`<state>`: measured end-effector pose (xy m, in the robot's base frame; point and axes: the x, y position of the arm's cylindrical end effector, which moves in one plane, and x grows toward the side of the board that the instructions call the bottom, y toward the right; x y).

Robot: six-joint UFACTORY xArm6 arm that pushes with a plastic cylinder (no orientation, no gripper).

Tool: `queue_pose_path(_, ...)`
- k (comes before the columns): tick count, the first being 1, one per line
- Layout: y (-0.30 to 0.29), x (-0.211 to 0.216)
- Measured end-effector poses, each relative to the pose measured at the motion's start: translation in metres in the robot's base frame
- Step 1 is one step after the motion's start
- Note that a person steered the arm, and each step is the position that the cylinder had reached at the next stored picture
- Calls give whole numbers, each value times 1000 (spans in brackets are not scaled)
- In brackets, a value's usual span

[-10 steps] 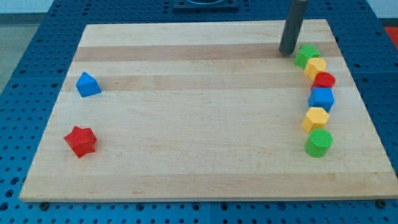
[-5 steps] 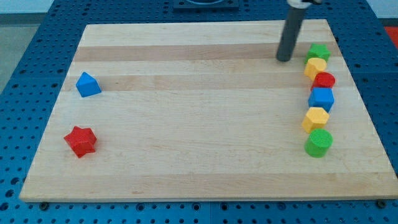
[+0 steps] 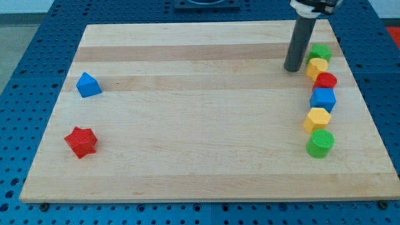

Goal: Move the blue triangle diagonally top right to the red star

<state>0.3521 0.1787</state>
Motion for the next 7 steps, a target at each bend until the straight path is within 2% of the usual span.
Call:
queue_pose_path(2, 20, 3)
queue_pose_path(3, 5, 3)
queue_pose_path(4, -61, 3)
queue_pose_path(5, -139, 43)
queue_pose_path(6, -270, 78)
queue_pose_path(7, -358, 70)
